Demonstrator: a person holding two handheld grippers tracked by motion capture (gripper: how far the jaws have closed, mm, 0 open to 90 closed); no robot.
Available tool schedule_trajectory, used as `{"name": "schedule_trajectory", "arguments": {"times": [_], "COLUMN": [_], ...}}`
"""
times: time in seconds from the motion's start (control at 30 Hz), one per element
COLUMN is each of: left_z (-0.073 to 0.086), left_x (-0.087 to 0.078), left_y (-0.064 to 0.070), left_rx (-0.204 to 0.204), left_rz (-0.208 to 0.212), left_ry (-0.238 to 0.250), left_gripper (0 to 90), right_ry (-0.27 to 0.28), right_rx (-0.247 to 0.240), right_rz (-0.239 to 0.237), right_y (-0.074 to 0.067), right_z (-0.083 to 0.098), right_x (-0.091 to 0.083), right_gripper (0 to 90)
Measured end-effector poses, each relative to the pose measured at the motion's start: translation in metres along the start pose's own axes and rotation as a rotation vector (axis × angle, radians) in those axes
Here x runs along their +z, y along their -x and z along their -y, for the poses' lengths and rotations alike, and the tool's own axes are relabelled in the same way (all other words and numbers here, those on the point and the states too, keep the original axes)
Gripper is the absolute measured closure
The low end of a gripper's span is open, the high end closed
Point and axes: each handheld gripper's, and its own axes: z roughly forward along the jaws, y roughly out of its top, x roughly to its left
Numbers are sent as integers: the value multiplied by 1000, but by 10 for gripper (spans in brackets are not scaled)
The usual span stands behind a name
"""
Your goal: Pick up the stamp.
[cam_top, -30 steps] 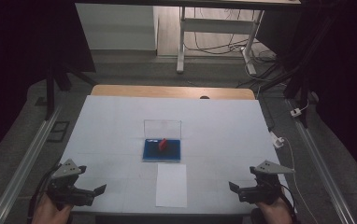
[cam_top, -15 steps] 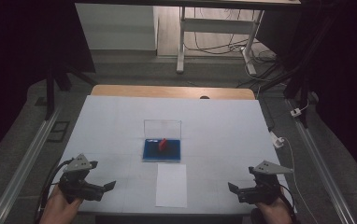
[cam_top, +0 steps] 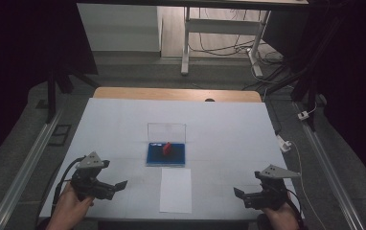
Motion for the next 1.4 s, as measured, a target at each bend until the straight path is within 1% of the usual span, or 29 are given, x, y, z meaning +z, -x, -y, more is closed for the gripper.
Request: {"name": "schedule_trajectory", "arguments": {"times": [0.17,0.3,0.43,0.53,0.67,0.77,0.9,1.07,1.17,1.27,1.4], "left_z": [-9,-16,-23,-27,-33,-38,-46,-57,-63,-68,-74], "left_x": [8,15,23,28,34,40,49,64,71,78,89], "left_y": [-1,-2,-2,-1,-2,-2,-2,-4,-4,-5,-4], "left_rx": [25,38,60,68,82,83,100,117,126,135,155], "left_rz": [-4,4,3,6,-1,-1,-10,-32,-33,-23,-31], "left_ry": [-6,-13,-24,-23,-27,-27,-34,-45,-46,-43,-57], "left_gripper": [0,0,0,0,0,0,0,0,0,0,0], "right_ry": [-1,-5,-7,-8,-10,-13,-14,-15,-15,-15,-16], "right_rx": [-2,-4,-5,-4,-3,-5,-6,-7,-8,-8,-10], "right_rz": [-3,-4,-5,-4,-6,-8,-9,-9,-9,-9,-10], "right_y": [0,0,0,0,0,0,0,0,0,0,0], "right_z": [0,0,0,0,0,0,0,0,0,0,0], "right_x": [0,1,1,1,1,1,2,2,2,2,2], "right_gripper": [0,0,0,0,0,0,0,0,0,0,0]}}
